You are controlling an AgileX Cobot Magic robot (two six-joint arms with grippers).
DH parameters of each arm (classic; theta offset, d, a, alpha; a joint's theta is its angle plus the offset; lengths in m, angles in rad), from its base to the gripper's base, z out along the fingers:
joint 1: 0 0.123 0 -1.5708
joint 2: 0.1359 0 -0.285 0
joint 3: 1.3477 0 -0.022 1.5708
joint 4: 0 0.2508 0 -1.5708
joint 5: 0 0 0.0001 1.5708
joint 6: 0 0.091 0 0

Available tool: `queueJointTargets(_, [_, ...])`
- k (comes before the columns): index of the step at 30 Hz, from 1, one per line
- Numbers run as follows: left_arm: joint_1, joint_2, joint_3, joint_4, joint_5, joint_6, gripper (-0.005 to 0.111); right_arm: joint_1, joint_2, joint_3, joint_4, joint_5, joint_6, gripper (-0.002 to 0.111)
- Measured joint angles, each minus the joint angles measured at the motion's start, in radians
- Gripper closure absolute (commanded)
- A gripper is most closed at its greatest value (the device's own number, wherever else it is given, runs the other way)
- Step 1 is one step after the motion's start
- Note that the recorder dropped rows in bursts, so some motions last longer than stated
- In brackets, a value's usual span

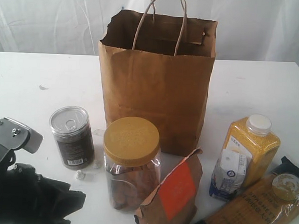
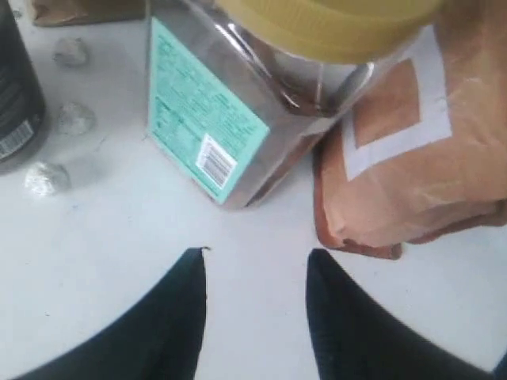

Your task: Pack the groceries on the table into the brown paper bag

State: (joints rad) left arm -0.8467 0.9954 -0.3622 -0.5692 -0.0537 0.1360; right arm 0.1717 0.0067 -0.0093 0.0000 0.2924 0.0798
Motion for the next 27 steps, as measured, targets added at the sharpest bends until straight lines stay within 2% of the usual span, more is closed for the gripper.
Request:
queueJointTargets(2, [0.0,0.0,0.039,0.061,-0.073,-0.094,0.061,0.0,0.0,0.0,0.0,0.0,0.0,0.108])
queueJointTargets(4, [0.0,0.0,0.09,0.02,-0.171,-0.104,0.061,0.0,0.0,0.0,0.0,0.0,0.0,0.108])
queueJointTargets(8, [0.0,0.0,0.132,-0.135,-0.311,0.04,0.058,0.0,0.0,0.0,0.0,0.0,0.0,0.108])
queueJointTargets(13, [0.0,0.022,0.135,-0.183,-0.343,0.117,0.039,0.0,0.0,0.0,0.0,0.0,0.0,0.108])
queueJointTargets(15, [0.0,0.057,0.135,-0.199,-0.359,0.123,0.036,0.0,0.0,0.0,0.0,0.0,0.0,0.108])
queueJointTargets(21, [0.0,0.196,0.13,-0.217,-0.442,0.127,0.036,0.0,0.0,0.0,0.0,0.0,0.0,0.108])
queueJointTargets(27, [0.0,0.325,0.068,-0.22,-0.456,0.127,0.036,0.0,0.0,0.0,0.0,0.0,0.0,0.108])
